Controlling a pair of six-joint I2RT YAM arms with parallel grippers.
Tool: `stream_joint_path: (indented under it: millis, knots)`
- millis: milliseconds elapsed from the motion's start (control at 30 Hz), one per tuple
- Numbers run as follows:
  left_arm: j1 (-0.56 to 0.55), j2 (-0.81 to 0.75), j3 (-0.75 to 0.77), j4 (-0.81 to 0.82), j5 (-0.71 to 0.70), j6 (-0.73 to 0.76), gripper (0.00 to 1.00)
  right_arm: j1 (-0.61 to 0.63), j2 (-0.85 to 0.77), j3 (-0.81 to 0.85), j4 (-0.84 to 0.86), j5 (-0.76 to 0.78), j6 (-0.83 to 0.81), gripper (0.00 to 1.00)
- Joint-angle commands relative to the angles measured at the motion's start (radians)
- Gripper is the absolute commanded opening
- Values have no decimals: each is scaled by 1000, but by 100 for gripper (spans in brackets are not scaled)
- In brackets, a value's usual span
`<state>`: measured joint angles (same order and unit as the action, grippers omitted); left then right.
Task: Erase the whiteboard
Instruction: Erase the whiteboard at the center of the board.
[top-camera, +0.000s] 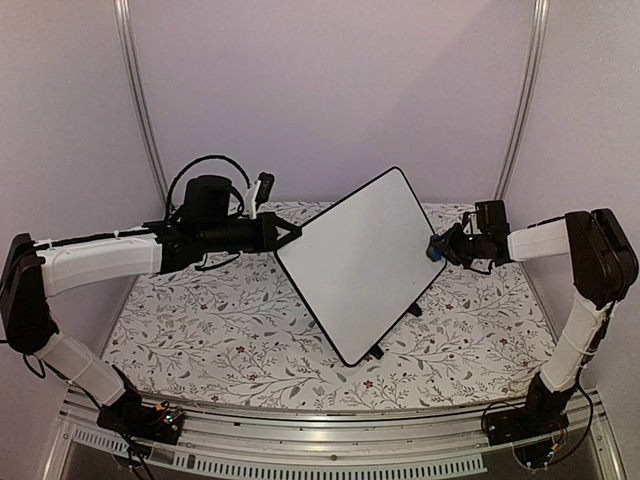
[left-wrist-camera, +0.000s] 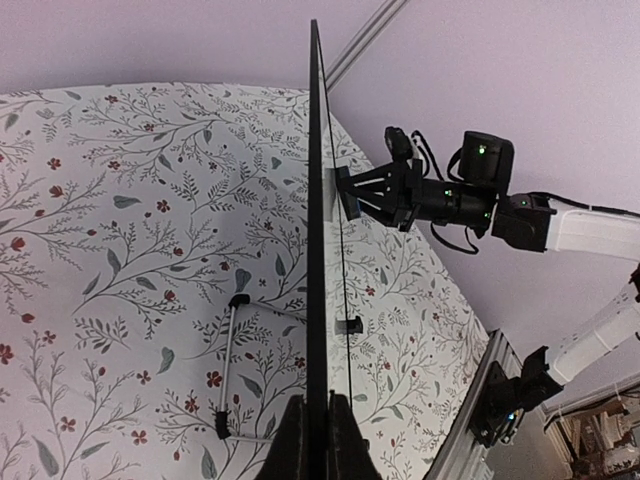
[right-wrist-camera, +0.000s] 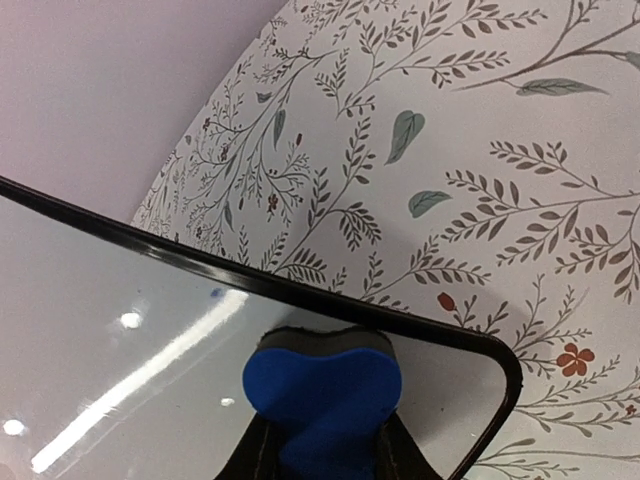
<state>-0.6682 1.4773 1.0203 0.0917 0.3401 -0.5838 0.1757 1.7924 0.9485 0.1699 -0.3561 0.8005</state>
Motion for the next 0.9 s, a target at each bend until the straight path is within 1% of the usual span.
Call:
stream_joint_path:
  millis: [0,133,267,367,533,667,800,867]
  knots:
    - [-41,-25,-3,26,93,94,0,16,34,114,-8,-55,34,16]
    - [-41,-25,-2,26,94,94,0,22,58,189,-56,-31,36,17]
    - [-41,-29,-2,25,94,95,0,22,76,198,-81,-7,47,17]
    - [-41,-34,-3,23,89,98,0,16,75,146,-70,1,67,17]
    - [-42,-36,-3,23,89,97,0,-6,50,1,3,-4,102,17]
    - [-43,-37,-3,23,86,99,0,-12,35,-82,35,-15,96,17]
    - [-43,-35,-3,24,87,97,0,2,16,-128,105,-47,53,16]
    - [-42,-28,-3,25,89,96,0,36,-2,-118,110,-27,-27,16]
